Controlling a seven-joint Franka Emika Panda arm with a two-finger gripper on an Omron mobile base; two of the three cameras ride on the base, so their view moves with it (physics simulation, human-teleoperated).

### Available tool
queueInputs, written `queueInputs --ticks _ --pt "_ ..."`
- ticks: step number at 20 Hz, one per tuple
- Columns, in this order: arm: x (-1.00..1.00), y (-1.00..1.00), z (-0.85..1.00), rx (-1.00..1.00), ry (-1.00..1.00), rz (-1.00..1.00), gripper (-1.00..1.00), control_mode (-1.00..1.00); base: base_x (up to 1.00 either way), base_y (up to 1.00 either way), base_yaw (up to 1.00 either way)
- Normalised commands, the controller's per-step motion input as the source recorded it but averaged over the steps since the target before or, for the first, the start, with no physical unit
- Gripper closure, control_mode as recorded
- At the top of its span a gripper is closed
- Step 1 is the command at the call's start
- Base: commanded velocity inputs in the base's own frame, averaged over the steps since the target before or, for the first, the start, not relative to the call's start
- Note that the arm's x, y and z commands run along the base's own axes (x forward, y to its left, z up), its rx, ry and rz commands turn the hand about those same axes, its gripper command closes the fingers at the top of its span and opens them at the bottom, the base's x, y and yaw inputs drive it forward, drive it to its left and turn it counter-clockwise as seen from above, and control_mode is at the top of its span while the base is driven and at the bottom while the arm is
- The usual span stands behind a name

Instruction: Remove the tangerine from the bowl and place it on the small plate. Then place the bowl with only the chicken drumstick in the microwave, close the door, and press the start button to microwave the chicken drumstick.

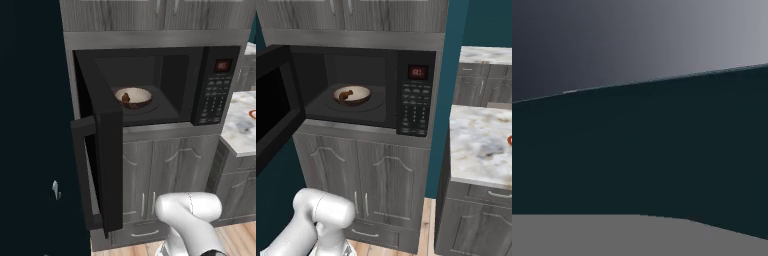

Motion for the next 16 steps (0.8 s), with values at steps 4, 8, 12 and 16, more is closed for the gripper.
queueInputs --ticks 4,8,12,16 --pt "0.93 0.32 -0.29 -0.13 0.13 0.0 -1.0 -1.0 0.0 0.0 0.0" --pt "0.66 0.03 -0.01 -0.09 0.0 0.0 -1.0 -1.0 0.0 0.0 0.0" --pt "0.42 -0.44 0.0 -0.01 0.02 0.0 -1.0 -1.0 0.0 0.0 0.0" --pt "0.13 -0.89 0.01 0.0 0.04 -0.01 -1.0 -1.0 0.0 0.0 0.0"
